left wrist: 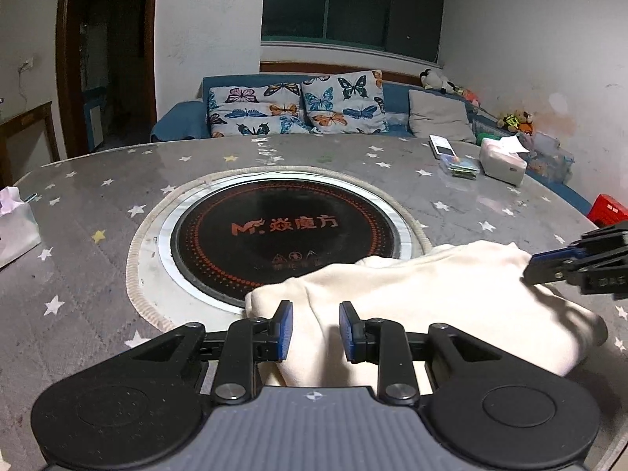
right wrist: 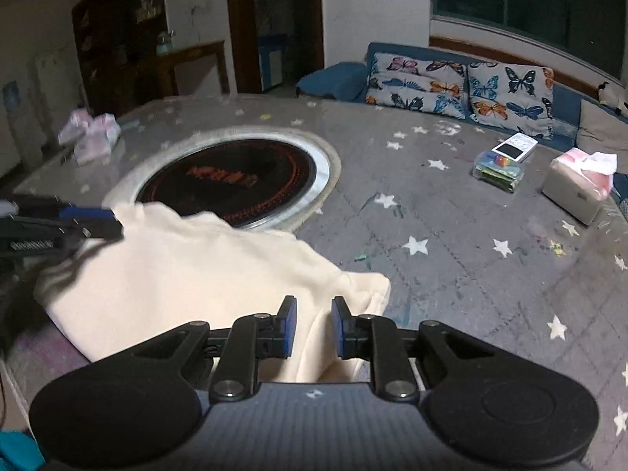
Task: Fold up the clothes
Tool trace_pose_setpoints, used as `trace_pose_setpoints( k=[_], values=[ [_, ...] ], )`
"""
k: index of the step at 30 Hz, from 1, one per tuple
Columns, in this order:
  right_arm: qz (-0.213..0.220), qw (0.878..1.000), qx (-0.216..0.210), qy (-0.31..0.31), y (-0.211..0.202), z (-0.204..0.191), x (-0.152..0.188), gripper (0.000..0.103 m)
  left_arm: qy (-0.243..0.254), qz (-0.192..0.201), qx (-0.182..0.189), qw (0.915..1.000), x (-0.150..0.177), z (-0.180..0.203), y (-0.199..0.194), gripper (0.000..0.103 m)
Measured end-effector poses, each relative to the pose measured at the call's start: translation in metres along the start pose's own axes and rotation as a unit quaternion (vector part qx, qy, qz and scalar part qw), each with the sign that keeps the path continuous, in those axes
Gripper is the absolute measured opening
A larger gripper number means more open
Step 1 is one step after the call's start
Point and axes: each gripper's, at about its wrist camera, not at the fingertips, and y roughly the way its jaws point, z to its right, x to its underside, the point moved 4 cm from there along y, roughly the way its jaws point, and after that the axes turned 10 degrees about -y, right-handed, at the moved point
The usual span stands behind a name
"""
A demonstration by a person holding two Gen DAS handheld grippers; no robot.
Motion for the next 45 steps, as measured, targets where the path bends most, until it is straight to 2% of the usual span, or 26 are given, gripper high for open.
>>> trace_pose_setpoints(
  k=[4,10,14,19,23,29,35,40,45],
  values=[
    [0.005,1.0,-0.005,-0.012,-0.014,-0.007,0.002,0.017,0.02,0.002,0.021,0.9996,0.006,0.014,-0.016,0.028],
    [0.012,0.998,-0.025,-0.057,-0.045,-0.035,0.007,0.017,0.053,-0.005,0.073,0.9959,0.019,0.051,-0.033,0.028],
    [0.011,0.997,-0.033,-0.073,-0.055,-0.052,0.014,0.017,0.069,-0.007,0.107,0.9919,0.025,0.079,-0.033,0.028],
    [-0.001,0.997,-0.032,-0.074,-0.053,-0.058,0.03,0.017,0.089,-0.016,0.124,0.9881,0.034,0.101,-0.025,0.028],
    [-0.011,0.997,-0.034,-0.074,-0.049,-0.061,0.041,0.017,0.097,-0.035,0.121,0.9874,0.045,0.104,-0.012,0.028],
    [0.003,0.997,-0.026,-0.07,-0.063,-0.052,0.036,0.017,0.098,-0.037,0.122,0.987,0.047,0.102,-0.011,0.029],
    [-0.02,0.998,-0.025,-0.052,-0.051,-0.041,0.045,0.017,0.094,-0.036,0.123,0.9873,0.047,0.1,-0.016,0.03],
    [0.0,0.997,-0.02,-0.069,-0.062,-0.042,0.029,0.017,0.08,-0.027,0.106,0.9907,0.041,0.083,-0.029,0.03],
    [0.014,0.996,-0.031,-0.078,-0.054,-0.048,0.013,0.017,0.064,-0.017,0.08,0.9946,0.035,0.06,-0.041,0.03]
  ],
)
